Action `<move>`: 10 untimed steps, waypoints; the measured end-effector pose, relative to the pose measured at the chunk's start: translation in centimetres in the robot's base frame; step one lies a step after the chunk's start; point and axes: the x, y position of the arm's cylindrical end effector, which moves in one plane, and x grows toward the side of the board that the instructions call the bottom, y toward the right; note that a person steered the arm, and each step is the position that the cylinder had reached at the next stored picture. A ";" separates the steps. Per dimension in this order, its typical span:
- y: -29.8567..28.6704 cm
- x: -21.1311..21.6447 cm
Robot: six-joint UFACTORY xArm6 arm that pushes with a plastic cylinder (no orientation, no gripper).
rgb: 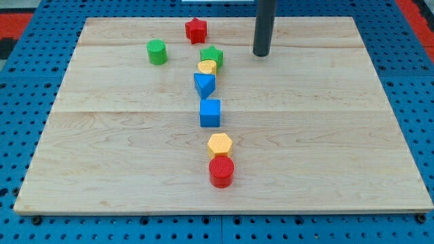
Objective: Move the red star close to the blue cube
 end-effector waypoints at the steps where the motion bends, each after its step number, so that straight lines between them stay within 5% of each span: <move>1: -5.1 0.8; 3: -21.5 -1.3; 4: -16.7 -3.1; 6: -20.0 -11.1; 7: -12.5 -9.7; 8: -2.0 -3.9; 10: -4.2 1.1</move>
